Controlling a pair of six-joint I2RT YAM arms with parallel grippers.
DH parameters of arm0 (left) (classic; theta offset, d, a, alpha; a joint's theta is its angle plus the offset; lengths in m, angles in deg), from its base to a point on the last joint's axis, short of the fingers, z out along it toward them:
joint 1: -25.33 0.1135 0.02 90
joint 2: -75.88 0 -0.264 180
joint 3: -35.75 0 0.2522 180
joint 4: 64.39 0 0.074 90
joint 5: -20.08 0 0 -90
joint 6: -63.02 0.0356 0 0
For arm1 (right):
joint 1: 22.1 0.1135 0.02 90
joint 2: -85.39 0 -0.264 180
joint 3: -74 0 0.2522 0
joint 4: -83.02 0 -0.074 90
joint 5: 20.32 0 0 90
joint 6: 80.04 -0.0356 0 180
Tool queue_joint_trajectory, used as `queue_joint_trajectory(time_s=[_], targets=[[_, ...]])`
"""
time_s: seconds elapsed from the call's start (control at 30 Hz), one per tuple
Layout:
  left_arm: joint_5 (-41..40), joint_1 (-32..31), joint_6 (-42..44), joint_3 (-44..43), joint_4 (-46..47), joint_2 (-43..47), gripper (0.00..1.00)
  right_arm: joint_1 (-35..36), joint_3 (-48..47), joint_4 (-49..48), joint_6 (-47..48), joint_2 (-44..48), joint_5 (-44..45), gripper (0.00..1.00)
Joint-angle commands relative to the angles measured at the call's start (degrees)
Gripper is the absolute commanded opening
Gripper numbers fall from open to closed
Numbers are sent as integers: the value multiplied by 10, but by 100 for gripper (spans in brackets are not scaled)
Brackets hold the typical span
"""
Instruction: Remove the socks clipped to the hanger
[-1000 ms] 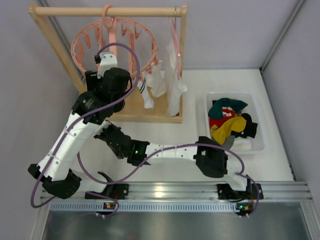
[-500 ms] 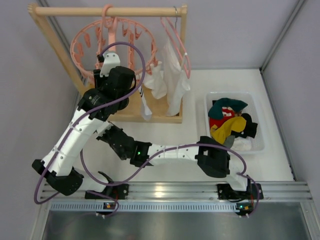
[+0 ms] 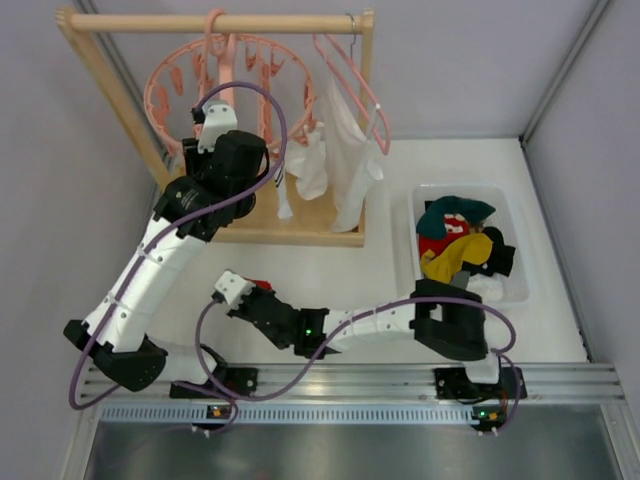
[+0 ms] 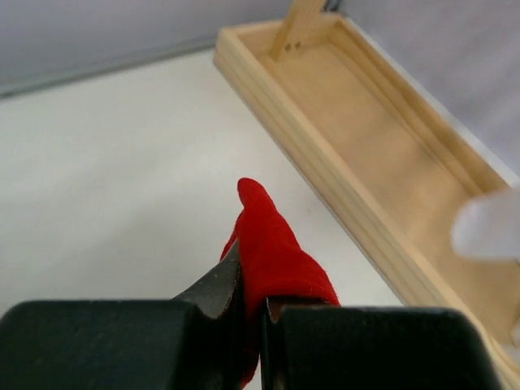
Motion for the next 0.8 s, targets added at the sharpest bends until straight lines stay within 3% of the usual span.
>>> queue_joint_trajectory(time_s=[0.0,0.13,0.23,0.5,0.77], targets=[[15,8,-17,4,-8,43,46,7,105,-80,-81,145,24,0],[34,16,-33,14,-6,72,59,5,260,-43,-132,276,71,0],[60,16,-42,25,-6,105,64,-3,299,63,-184,363,91,0],[162,15,-64,107,-7,214,98,-87,329,335,-283,574,94,0],[246,16,-88,291,36,377,98,-253,314,535,-328,662,20,0]])
